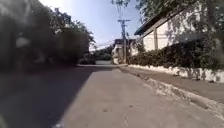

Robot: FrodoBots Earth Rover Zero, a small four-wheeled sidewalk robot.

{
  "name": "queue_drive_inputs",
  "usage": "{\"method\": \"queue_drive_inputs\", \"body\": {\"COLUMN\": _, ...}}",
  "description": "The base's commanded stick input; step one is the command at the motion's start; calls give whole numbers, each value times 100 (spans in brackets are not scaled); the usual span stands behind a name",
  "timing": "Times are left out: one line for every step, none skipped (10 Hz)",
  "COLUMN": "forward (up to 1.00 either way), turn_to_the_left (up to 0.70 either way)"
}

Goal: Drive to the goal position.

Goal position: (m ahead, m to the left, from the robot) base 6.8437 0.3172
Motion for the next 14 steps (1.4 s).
{"method": "queue_drive_inputs", "body": {"forward": 100, "turn_to_the_left": 0}}
{"method": "queue_drive_inputs", "body": {"forward": 100, "turn_to_the_left": 0}}
{"method": "queue_drive_inputs", "body": {"forward": 100, "turn_to_the_left": 0}}
{"method": "queue_drive_inputs", "body": {"forward": 100, "turn_to_the_left": 0}}
{"method": "queue_drive_inputs", "body": {"forward": 100, "turn_to_the_left": 0}}
{"method": "queue_drive_inputs", "body": {"forward": 100, "turn_to_the_left": 0}}
{"method": "queue_drive_inputs", "body": {"forward": 100, "turn_to_the_left": 0}}
{"method": "queue_drive_inputs", "body": {"forward": 100, "turn_to_the_left": 0}}
{"method": "queue_drive_inputs", "body": {"forward": 100, "turn_to_the_left": 0}}
{"method": "queue_drive_inputs", "body": {"forward": 100, "turn_to_the_left": 0}}
{"method": "queue_drive_inputs", "body": {"forward": 100, "turn_to_the_left": 0}}
{"method": "queue_drive_inputs", "body": {"forward": 100, "turn_to_the_left": 0}}
{"method": "queue_drive_inputs", "body": {"forward": 100, "turn_to_the_left": 0}}
{"method": "queue_drive_inputs", "body": {"forward": 100, "turn_to_the_left": 0}}
